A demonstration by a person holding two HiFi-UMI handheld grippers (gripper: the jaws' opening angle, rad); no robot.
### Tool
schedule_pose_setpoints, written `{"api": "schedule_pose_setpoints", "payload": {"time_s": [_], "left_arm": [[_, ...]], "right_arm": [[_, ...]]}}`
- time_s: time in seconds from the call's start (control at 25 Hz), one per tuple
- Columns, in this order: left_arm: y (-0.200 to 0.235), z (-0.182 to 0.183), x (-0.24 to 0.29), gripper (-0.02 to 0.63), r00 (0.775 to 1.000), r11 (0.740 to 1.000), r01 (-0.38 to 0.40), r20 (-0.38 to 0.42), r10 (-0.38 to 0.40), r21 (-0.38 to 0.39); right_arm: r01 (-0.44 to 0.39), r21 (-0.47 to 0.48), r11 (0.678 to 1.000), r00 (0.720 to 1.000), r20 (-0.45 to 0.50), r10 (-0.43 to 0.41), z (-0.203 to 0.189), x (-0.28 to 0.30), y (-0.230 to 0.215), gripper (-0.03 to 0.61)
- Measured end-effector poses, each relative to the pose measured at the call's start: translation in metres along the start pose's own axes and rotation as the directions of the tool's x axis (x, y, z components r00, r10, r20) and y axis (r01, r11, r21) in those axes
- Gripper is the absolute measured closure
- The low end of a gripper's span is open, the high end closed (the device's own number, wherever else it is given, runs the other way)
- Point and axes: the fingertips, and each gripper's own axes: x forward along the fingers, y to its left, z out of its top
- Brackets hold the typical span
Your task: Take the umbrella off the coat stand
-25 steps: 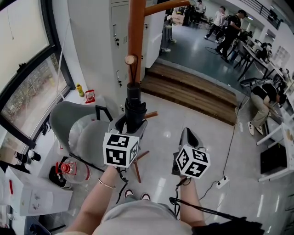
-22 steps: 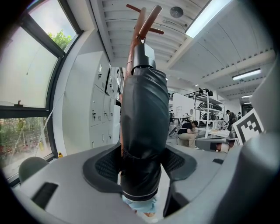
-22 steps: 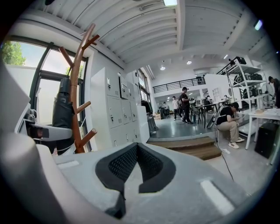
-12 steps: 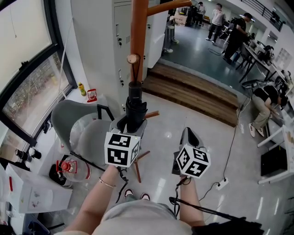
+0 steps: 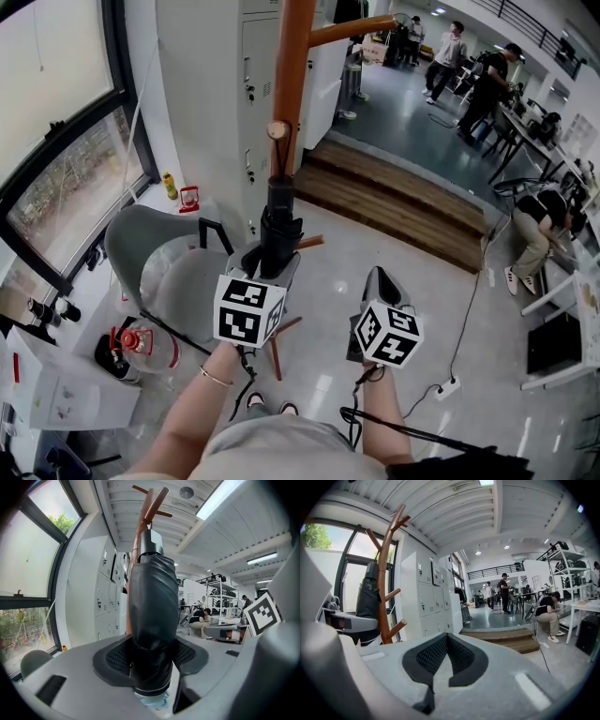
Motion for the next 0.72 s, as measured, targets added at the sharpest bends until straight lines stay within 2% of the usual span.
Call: {"api": "schedule_pose_setpoints", "payload": {"time_s": [0.72], "left_arm": [[-0.01, 0.012, -0.015, 0.393, 0.998, 0.997, -0.048, 0.044, 0.045, 0.059]], "right_arm": [[-0.027, -0.006, 1.0, 1.0, -0.001, 0.027, 0.003, -0.005, -0.002, 0.574]]}}
